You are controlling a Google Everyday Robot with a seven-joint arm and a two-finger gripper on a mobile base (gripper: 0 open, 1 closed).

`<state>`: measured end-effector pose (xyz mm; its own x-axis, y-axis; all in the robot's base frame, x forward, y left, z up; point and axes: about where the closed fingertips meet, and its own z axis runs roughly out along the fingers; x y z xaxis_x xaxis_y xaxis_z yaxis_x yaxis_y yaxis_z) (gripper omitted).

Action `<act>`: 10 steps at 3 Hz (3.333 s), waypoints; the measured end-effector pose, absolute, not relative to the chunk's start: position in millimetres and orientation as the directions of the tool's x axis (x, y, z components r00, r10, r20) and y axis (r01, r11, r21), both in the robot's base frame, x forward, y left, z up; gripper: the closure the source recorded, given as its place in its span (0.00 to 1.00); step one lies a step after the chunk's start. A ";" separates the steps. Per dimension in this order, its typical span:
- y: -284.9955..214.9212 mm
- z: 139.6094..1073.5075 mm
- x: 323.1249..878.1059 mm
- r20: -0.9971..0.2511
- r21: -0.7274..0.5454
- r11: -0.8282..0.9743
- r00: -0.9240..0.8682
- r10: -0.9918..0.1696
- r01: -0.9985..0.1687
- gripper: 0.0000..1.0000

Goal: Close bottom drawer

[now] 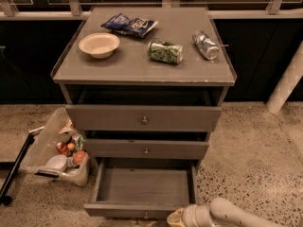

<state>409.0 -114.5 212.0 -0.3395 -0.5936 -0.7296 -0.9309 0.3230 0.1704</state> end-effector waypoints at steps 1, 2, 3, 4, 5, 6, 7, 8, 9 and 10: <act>-111.8 188.8 409.0 -0.725 0.169 0.322 -0.339 -0.600 -0.932 1.00; -113.0 169.0 419.0 -0.710 0.147 0.344 -0.341 -0.616 -0.928 1.00; -112.9 168.9 419.4 -0.710 0.146 0.345 -0.341 -0.616 -0.927 0.81; -112.9 168.8 419.4 -0.710 0.146 0.345 -0.341 -0.616 -0.927 0.58; -112.8 168.8 419.3 -0.710 0.146 0.345 -0.341 -0.616 -0.927 0.34; -112.7 168.9 419.6 -0.711 0.146 0.344 -0.340 -0.616 -0.927 0.11; -105.7 176.8 433.4 -0.736 0.109 0.329 -0.298 -0.608 -0.938 0.00; -105.4 176.8 432.1 -0.736 0.109 0.329 -0.298 -0.608 -0.938 0.19; -103.5 179.6 471.6 -0.755 0.061 0.319 -0.253 -0.605 -0.946 0.42; -104.7 177.0 541.3 -0.757 -0.013 0.318 -0.198 -0.622 -0.948 0.65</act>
Offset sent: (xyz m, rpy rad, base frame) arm 0.0262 -0.0054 -0.0647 -0.0841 -0.0352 -0.0478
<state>541.3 -104.7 177.0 -0.1984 -0.6222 -0.7573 -0.9480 0.3179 -0.0129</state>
